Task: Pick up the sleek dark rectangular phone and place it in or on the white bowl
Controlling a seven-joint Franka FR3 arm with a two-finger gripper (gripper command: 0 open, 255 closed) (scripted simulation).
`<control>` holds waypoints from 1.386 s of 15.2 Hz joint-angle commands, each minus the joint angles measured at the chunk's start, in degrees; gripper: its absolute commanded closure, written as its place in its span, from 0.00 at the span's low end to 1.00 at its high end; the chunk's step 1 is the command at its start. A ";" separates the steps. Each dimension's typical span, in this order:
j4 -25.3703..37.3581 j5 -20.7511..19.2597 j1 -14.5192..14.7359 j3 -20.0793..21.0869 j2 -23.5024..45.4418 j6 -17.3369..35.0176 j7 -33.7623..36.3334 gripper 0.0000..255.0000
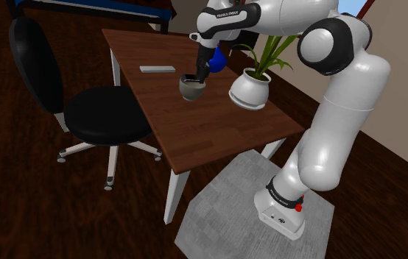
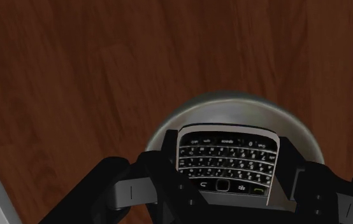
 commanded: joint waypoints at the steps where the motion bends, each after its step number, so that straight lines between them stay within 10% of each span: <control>1: -0.05 0.00 -0.01 -0.01 0.02 0.05 0.00 1.00; 3: -0.05 0.00 -0.01 -0.01 0.02 0.05 0.00 1.00; 4: -0.04 0.00 -0.01 -0.01 0.03 0.04 -0.01 0.00; 21: 5.50 -0.91 -0.02 -0.30 -1.43 -6.78 0.62 0.00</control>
